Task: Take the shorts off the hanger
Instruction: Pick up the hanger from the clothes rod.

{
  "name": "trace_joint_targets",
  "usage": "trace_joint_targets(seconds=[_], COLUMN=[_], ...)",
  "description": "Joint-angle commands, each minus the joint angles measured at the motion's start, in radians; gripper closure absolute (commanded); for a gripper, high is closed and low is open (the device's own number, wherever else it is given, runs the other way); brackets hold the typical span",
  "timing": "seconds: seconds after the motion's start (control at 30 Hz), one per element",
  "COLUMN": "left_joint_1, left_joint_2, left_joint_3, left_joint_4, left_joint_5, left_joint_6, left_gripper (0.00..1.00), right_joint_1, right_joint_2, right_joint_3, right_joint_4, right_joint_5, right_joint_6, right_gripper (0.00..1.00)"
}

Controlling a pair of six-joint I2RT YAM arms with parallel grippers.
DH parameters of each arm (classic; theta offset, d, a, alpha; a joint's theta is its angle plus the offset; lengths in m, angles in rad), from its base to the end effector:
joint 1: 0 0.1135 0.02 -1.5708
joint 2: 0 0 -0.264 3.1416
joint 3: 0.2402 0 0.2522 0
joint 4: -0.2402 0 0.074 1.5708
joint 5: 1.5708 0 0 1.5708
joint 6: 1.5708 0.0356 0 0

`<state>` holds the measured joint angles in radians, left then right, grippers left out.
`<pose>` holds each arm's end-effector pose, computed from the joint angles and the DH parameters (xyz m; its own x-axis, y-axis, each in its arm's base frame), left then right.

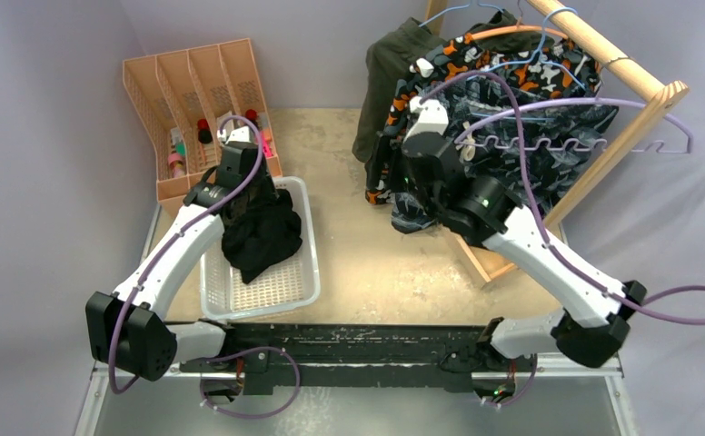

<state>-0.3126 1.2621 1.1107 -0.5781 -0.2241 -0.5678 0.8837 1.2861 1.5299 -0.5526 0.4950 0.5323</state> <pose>0.2613 -0.0761 0.3149 -0.6112 -0.3535 -0.7082 -0.2212 0.9354 -0.2760 0.1840 0.1976 0.4522 -0.3657 0.2584 -0.8942 -0.2410 0.9016 0.3591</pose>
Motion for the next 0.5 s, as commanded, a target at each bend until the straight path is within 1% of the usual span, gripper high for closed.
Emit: trace_joint_targets(seconds=[0.0,0.13,0.23,0.27,0.33,0.4,0.47], left_joint_1=[0.001,0.002,0.001,0.0,0.001,0.001,0.0], left_joint_2=[-0.02,-0.019,-0.021,-0.02,-0.02,-0.019,-0.024], left_joint_3=[0.024,0.023,0.032,0.035,0.044,0.055,0.058], left_joint_4=[0.025,0.03,0.026,0.023,0.014,0.005,0.006], left_joint_5=[-0.009,-0.004,0.006,0.01,0.012,0.014,0.021], left_joint_6=[-0.015,-0.02,-0.018,-0.015,-0.011,-0.008,-0.001], left_gripper=[0.62,0.62,0.62,0.62,0.62,0.62,0.57], right_joint_1=[0.001,0.001,0.001,0.001,0.0,-0.008,-0.03], right_joint_2=[0.107,0.207,0.277,0.293,0.291,0.268,0.25], right_joint_3=[0.176,0.333,0.449,0.487,0.512,0.499,0.497], right_joint_4=[-0.047,-0.038,-0.096,-0.131,-0.121,-0.048,0.013], right_joint_5=[0.243,0.29,0.397,0.438,0.511,0.559,0.562], right_joint_6=[0.014,-0.017,-0.011,0.018,0.023,-0.046,-0.112], right_gripper=[0.22,0.22,0.23,0.22,0.21,0.23,0.25])
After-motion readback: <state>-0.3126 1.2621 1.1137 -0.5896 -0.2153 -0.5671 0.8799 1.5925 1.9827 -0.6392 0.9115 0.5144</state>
